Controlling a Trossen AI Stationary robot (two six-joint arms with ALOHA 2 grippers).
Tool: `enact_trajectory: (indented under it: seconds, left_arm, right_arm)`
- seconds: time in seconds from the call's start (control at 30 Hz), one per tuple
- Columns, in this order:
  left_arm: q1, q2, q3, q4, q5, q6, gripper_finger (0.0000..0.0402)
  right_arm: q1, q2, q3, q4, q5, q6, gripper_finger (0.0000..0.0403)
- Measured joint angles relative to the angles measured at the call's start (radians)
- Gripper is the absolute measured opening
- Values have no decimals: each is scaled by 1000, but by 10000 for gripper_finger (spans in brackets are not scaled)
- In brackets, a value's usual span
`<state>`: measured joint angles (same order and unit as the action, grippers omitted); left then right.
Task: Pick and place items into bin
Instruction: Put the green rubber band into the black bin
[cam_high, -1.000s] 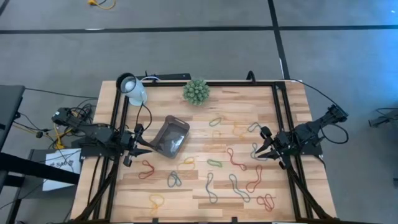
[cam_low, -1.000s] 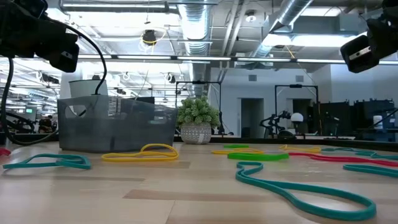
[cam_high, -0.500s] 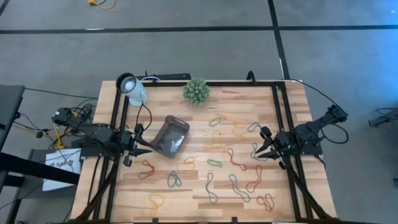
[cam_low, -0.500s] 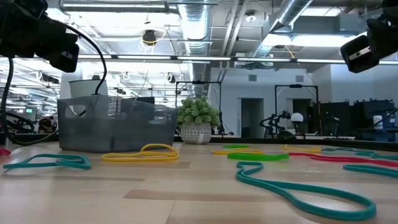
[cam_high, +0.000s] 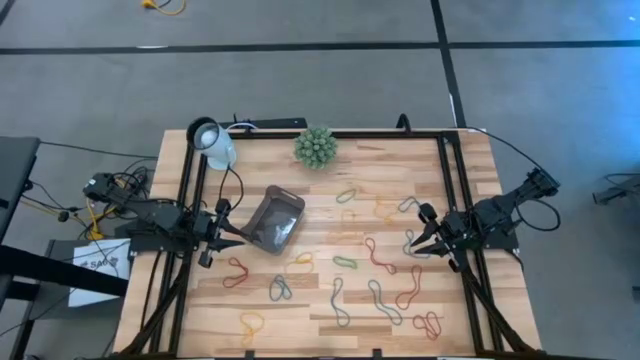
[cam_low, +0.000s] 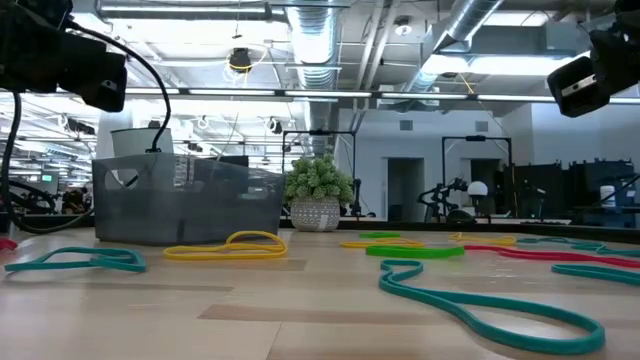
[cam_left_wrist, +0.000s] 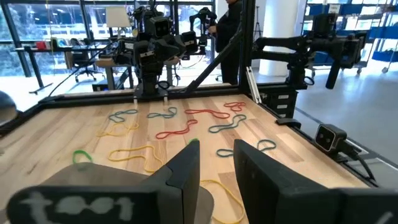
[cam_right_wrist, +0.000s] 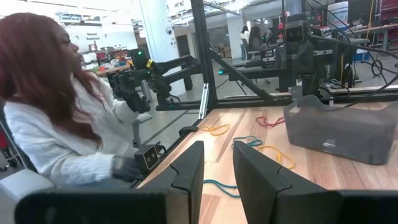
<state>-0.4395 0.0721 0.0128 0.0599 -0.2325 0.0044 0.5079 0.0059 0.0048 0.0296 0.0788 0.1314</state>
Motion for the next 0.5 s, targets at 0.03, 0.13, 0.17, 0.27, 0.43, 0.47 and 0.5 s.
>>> enact_trajectory:
  seconds: [0.03,0.13,0.17,0.27,0.43,0.47,0.5]
  left_arm:
    - [0,0,0,0,0,-2,87]
    - [0,0,0,4,-1,-67,87]
    - [0,0,0,11,-10,-101,87]
    - [0,0,0,64,-44,-204,87]
    - [0,0,0,106,-52,-318,87]
    - [0,0,0,124,-65,-320,87]
    - [0,0,0,139,-76,-319,87]
  right_arm:
    - [0,0,0,0,0,0,82]
    - [0,0,0,0,0,0,82]
    - [0,0,0,0,0,0,82]
    - [0,0,0,0,0,0,82]
    - [0,0,0,0,0,0,82]
    - [0,0,0,0,0,0,82]
    - [0,0,0,0,0,0,82]
